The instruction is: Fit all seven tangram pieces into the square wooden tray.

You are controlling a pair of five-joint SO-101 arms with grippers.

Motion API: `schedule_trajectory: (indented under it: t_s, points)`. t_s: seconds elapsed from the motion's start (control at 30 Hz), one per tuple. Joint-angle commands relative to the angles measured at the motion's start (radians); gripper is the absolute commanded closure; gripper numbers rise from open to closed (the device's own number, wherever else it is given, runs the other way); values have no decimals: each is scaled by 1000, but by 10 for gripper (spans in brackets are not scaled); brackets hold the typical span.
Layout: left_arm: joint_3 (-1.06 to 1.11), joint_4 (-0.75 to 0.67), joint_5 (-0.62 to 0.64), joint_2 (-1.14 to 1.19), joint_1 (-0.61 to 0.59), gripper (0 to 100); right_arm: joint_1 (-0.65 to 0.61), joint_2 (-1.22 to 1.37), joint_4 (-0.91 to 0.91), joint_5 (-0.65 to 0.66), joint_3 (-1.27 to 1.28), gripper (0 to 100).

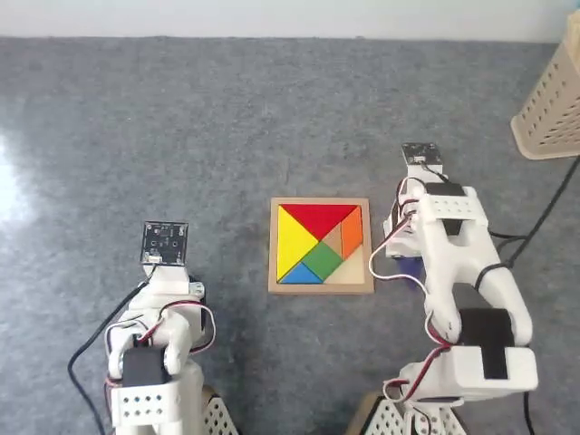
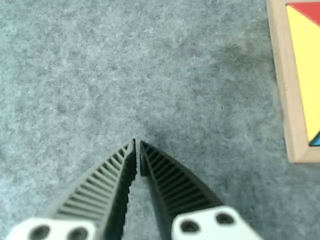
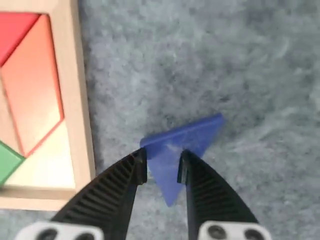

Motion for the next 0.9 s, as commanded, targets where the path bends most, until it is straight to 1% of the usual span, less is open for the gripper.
schedule_trajectory:
  t_s: [0.0, 0.13, 0.27, 0.47, 0.73, 0.87]
  points:
    - [-12, 5, 8, -17, 3, 988, -7, 10, 25, -12, -35, 812]
    - [-12, 5, 8, -17, 3, 988, -27, 5, 33, -15, -55, 808]
    - [-12, 5, 8, -17, 3, 988, -21, 7, 107, -20, -130, 808]
    - [-12, 5, 8, -17, 3, 988, -38, 18, 107, -80, -135, 805]
    - [-12, 5, 8, -17, 3, 988, -38, 22, 107, -84, -132, 805]
    - [-12, 5, 8, -17, 3, 988, -36, 96, 105, -84, -140, 805]
